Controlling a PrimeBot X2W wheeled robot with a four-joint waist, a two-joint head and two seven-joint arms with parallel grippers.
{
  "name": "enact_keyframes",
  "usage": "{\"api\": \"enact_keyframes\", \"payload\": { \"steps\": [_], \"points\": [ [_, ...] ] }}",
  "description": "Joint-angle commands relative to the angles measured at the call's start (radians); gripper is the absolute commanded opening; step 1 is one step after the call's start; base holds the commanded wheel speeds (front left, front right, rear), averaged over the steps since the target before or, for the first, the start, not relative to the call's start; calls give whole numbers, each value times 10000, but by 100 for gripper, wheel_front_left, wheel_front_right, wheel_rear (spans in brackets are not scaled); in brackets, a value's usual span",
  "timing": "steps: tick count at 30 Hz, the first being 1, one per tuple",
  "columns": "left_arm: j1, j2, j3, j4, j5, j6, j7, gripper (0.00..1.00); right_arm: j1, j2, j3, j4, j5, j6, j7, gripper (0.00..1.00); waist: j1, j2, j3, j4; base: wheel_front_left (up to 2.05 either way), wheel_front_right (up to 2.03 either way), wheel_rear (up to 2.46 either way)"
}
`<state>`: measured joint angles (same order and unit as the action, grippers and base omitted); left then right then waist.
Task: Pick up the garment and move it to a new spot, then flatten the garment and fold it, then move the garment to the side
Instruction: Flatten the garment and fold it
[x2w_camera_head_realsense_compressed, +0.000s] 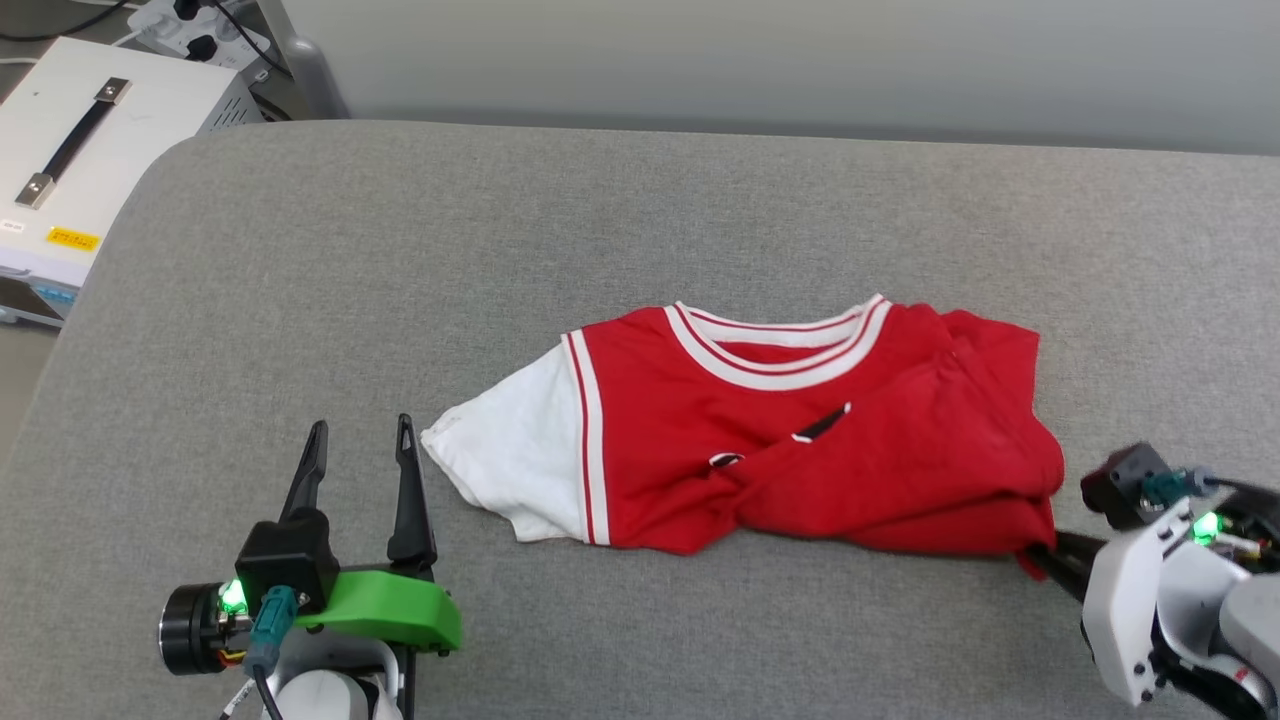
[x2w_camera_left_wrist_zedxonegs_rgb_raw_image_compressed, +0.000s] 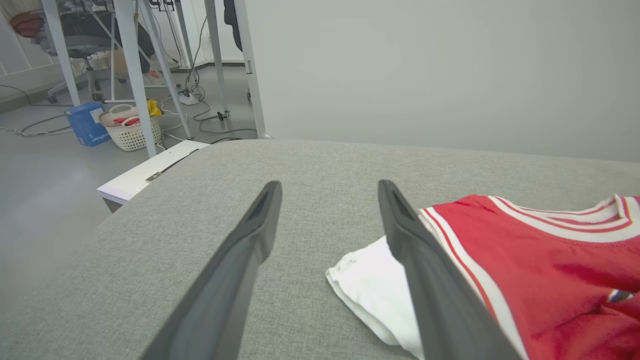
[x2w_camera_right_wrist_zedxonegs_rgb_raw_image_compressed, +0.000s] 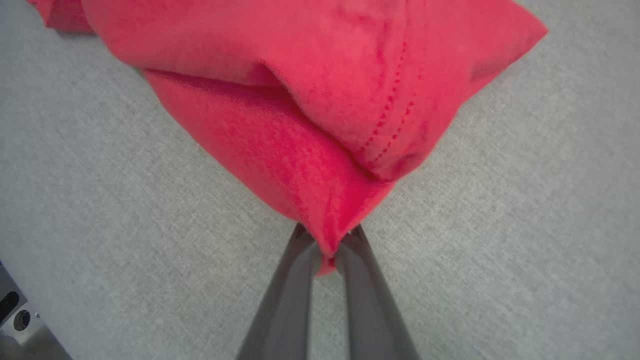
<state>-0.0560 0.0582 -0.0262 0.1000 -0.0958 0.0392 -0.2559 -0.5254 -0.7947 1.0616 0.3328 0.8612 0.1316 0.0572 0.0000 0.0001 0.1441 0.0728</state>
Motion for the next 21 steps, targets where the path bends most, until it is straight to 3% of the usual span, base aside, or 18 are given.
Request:
{"api": "enact_keyframes", "payload": {
  "steps": [1, 6, 7, 8, 9, 14, 21],
  "points": [
    [171, -59, 2, 34, 99, -58, -59, 100, 564, 161, -285, 186, 121, -9, -170, 0, 0, -1, -94, -35, 0, 0, 0],
    [253, -67, -16, 90, 151, -97, -59, 100, 2033, 780, -1162, 717, 188, -9, -576, 0, 0, -1, -261, -73, 0, 0, 0],
    [289, -68, -13, 101, 163, -105, -59, 100, 2235, 916, -1416, 807, 143, -9, -737, 16, 0, -1, -312, -97, 0, 0, 0],
    [321, -69, -9, 104, 173, -114, -59, 100, 2379, 1023, -1631, 865, 114, -9, -854, 46, 0, -1, -348, -116, 0, 0, 0],
    [366, -70, -8, 111, 192, -133, -59, 100, 2526, 1137, -1892, 897, 49, -9, -986, 100, 0, -1, -403, -148, 0, 0, 0],
    [547, -72, -30, 136, 310, -227, -59, 100, 2968, 1266, -3201, 611, -436, -9, -1557, 100, 0, -1, -584, -220, 0, 0, 0],
    [645, -74, -74, 41, 389, -255, -59, 100, 3512, 852, -6085, -1078, -1119, -9, -1574, 100, 0, -1, -684, -271, 0, 0, 0]
  ]
}}
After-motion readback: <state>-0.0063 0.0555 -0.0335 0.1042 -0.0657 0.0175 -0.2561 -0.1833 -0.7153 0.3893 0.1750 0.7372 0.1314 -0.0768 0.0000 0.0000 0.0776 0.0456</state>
